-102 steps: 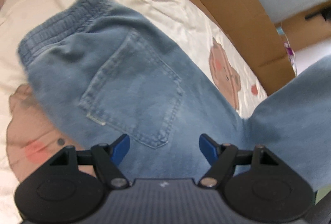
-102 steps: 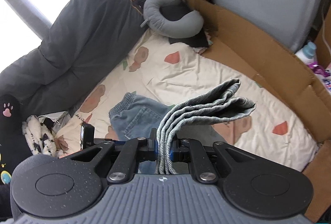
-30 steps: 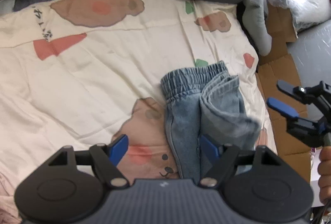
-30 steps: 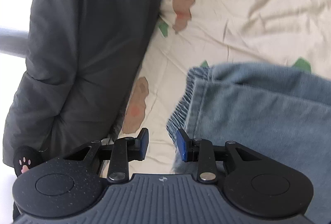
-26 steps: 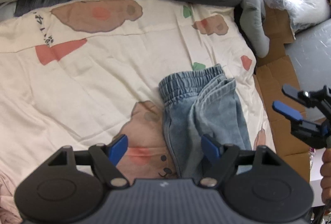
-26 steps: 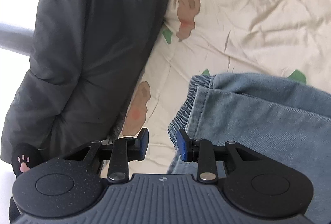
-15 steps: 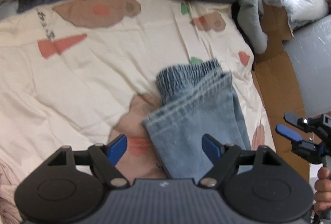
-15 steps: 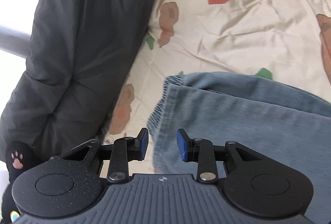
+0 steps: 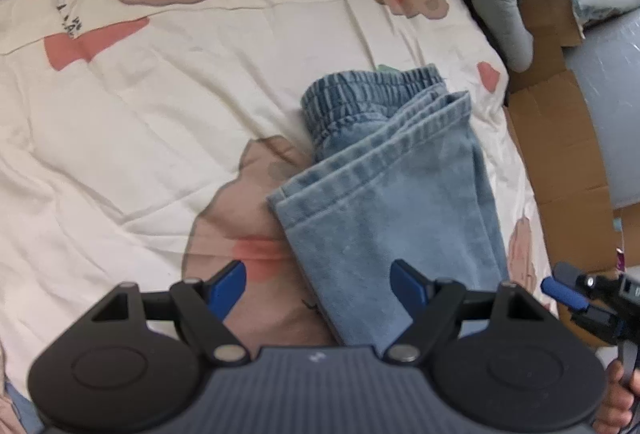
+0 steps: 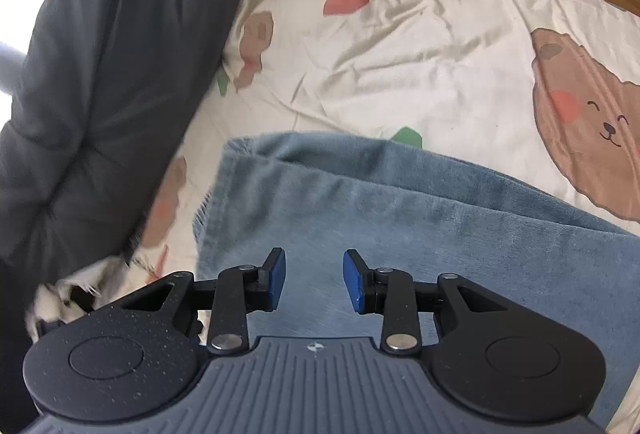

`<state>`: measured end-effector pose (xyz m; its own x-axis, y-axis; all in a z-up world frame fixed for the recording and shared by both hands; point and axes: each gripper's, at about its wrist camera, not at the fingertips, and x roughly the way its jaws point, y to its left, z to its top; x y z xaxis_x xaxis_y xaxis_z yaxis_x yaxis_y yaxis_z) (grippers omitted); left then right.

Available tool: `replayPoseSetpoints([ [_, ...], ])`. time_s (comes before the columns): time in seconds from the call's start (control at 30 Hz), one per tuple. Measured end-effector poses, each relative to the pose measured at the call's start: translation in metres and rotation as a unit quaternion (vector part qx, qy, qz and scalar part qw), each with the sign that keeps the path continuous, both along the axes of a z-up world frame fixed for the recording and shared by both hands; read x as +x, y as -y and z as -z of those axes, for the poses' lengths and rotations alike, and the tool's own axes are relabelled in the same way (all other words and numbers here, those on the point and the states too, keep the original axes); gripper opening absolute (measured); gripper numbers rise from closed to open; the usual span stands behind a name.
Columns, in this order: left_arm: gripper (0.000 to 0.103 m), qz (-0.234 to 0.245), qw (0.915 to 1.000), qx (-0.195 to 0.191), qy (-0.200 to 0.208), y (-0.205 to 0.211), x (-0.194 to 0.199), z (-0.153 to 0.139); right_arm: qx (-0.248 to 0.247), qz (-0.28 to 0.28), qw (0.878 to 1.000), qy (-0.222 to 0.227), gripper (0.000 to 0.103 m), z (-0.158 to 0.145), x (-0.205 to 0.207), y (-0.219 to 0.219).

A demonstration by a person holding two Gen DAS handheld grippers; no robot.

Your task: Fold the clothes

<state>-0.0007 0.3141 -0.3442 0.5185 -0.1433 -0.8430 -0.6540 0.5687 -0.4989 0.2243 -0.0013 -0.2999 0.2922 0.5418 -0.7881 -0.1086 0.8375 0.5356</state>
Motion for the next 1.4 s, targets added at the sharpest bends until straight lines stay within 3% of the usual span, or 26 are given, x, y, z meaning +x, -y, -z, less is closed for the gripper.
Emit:
replayPoseSetpoints([
  [0.1,0.076,-0.015,0.9999,-0.002,-0.003,-0.003,-0.003,0.007,-0.010,-0.018,1.000,0.018,0.044,0.013,0.000,-0.004],
  [0.27,0.074,-0.041,0.9991,-0.007,0.003,-0.007,-0.011,0.012,-0.011,-0.038,0.998,0.041,0.044,0.034,0.010,-0.015],
  [0.37,0.074,-0.048,0.9986,-0.013,0.017,-0.006,-0.016,0.012,-0.022,-0.077,0.995,0.062,0.044,0.039,0.018,-0.027],
  [0.67,0.074,-0.059,0.9977,0.009,0.032,-0.003,-0.017,0.016,-0.067,-0.207,0.969,0.117,0.044,0.044,0.048,-0.073],
  [0.8,0.074,-0.071,0.9966,0.019,0.038,-0.006,-0.012,0.019,-0.071,-0.236,0.960,0.129,0.044,0.046,0.064,-0.089],
  [0.97,0.054,-0.065,0.9961,0.012,0.059,-0.007,-0.002,0.018,-0.076,-0.275,0.946,0.154,0.044,0.044,0.082,-0.110],
  [1.23,0.051,-0.070,0.9957,0.005,0.061,-0.004,0.006,0.026,-0.058,-0.275,0.945,0.167,0.044,0.036,0.105,-0.135],
  [1.4,0.040,-0.072,0.9952,0.011,0.065,-0.003,0.002,0.023,-0.059,-0.307,0.934,0.172,0.044,0.041,0.108,-0.149],
])
